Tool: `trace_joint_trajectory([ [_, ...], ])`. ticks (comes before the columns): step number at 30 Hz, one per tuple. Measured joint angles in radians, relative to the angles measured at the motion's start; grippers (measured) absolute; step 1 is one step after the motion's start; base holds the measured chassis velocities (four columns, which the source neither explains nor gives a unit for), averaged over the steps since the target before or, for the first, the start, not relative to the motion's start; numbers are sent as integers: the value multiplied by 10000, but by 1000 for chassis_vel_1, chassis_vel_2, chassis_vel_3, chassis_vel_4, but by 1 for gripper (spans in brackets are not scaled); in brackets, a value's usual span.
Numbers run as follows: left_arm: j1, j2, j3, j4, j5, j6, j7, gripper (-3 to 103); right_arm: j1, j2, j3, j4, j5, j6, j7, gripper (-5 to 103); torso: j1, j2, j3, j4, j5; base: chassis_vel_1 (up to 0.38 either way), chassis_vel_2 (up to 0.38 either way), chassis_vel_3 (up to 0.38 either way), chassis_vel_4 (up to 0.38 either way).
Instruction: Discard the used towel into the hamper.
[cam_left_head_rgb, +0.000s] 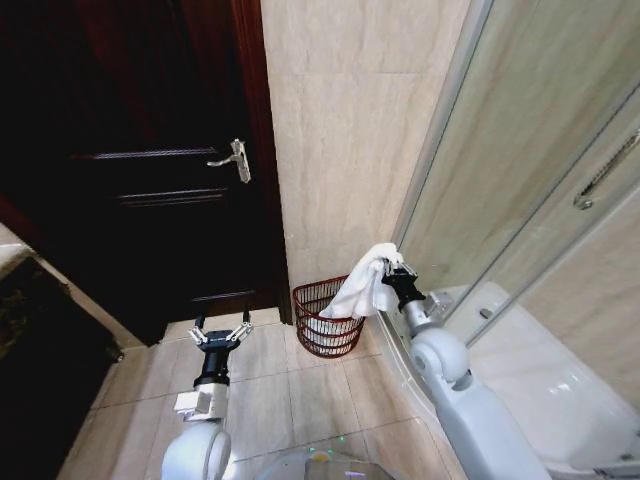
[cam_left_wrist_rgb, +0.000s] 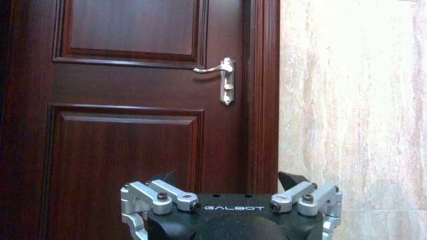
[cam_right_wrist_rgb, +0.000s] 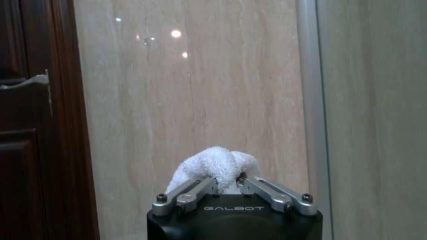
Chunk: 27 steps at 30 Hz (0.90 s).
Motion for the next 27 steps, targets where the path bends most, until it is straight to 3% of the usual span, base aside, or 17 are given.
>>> trace_joint_trajectory([
  [8, 73, 67, -32, -183, -16, -19, 1, 100, -1115, 259, 365, 648, -511, 229, -237, 5, -159, -385, -224, -1, 0, -18, 22, 18, -24],
  [27, 110, 107, 106, -318, 3, -72, 7, 100, -1657, 254, 675, 1398, -553, 273, -245, 5, -485, -1161, -677, -1, 0, -2, 1, 1, -3],
])
